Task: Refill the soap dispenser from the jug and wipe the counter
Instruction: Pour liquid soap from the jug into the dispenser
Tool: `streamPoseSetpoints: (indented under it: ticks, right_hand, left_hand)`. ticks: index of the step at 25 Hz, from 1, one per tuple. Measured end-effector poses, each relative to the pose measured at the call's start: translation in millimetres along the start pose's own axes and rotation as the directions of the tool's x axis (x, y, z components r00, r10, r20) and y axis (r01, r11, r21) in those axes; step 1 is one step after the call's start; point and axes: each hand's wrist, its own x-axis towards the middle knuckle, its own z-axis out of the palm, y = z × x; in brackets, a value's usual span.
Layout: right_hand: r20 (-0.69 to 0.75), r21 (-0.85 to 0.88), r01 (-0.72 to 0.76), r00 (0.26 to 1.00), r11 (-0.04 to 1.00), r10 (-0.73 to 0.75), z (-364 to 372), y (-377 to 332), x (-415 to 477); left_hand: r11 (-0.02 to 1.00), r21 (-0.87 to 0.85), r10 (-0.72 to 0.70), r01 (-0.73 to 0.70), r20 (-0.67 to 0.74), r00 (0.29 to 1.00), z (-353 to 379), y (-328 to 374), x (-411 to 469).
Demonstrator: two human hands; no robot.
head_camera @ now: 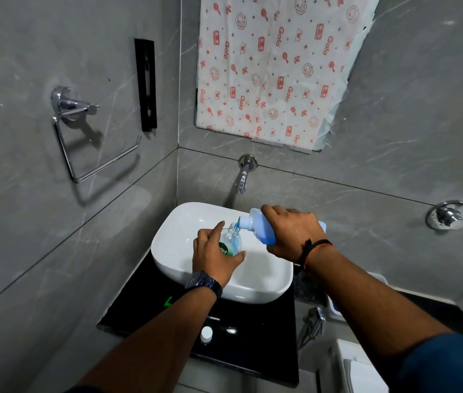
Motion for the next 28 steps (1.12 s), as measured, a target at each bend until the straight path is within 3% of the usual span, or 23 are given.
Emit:
streamPoseSetpoints:
  ticks: [28]
  right_hand:
    - [0.019,-0.030,0.008,1.000,1.000,-0.008,-15.9,-1.2,-3.9]
  left_hand:
    - [1.000,-0.001,0.014,-0.015,-0.005,1.000,-7.8,8.2,-5.1]
